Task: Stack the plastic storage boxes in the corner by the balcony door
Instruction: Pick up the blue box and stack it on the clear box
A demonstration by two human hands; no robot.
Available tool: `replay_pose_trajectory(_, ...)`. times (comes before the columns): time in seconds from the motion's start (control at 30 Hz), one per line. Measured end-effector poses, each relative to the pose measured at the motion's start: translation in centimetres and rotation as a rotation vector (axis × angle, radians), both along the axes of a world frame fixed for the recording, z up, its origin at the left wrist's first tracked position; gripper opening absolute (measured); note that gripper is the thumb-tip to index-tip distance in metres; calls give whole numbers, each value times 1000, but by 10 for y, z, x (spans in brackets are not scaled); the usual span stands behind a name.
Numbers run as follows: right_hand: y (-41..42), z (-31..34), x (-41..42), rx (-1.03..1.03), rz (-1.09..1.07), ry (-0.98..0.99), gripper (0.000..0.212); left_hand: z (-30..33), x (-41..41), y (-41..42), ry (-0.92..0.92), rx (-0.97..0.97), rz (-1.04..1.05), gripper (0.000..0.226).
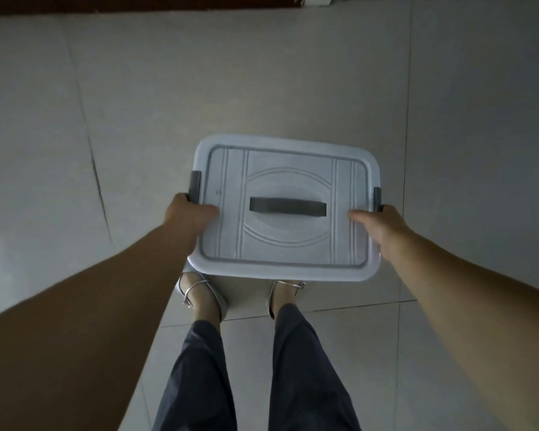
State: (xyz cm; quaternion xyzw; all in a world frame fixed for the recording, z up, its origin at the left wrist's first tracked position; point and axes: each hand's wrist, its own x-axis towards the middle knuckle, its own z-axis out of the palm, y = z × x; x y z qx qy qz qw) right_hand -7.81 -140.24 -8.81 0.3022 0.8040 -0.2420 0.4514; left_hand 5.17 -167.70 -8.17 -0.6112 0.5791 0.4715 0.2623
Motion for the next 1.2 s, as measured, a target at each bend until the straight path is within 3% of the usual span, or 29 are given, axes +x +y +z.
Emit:
replay_pose_trajectory(0.3, -54, 151, 41, -50, 134, -45, 68, 158, 77, -40, -16, 97, 93, 52)
replay_pose_trajectory(0.63, -167, 321, 88, -272, 412, 46, 50, 343, 172, -116, 136, -128, 340, 45)
replay_pose_trajectory(0.83, -224, 372, 130, -368, 626, 12, 48, 402, 264, -106, 165, -258, 703, 44)
replay_pose_trajectory(1.03, -300, 405, 196, -420, 926, -26, 50, 431, 375, -87, 181, -263, 1074, 25)
replay_pose_trajectory(1.2, -371, 421, 279, -424, 1141, -58, 49, 438, 468, -85, 201, -297, 1264, 30)
